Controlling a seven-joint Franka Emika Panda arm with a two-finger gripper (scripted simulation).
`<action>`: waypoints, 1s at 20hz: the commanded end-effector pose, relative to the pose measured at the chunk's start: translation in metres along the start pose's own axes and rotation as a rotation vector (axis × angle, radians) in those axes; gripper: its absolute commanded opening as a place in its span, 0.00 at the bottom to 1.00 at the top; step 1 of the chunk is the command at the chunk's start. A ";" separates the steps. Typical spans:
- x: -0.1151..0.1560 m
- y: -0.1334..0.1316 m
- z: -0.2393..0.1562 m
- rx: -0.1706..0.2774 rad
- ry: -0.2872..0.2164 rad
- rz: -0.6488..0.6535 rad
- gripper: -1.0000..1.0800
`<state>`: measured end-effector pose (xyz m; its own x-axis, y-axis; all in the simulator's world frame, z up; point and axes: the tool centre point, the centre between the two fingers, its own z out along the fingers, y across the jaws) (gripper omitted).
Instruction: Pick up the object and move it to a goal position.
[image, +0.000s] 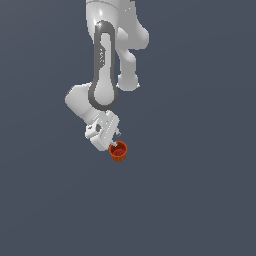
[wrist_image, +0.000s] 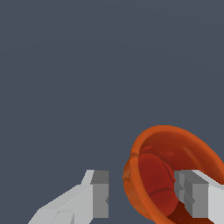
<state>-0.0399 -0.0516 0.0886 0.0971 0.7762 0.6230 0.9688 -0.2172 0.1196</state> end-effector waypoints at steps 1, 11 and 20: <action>0.000 0.000 0.003 0.000 0.000 0.000 0.62; -0.001 -0.002 0.029 0.000 -0.002 0.004 0.62; -0.001 -0.002 0.029 0.000 -0.002 0.004 0.00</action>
<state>-0.0348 -0.0354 0.0660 0.1018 0.7766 0.6217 0.9681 -0.2211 0.1178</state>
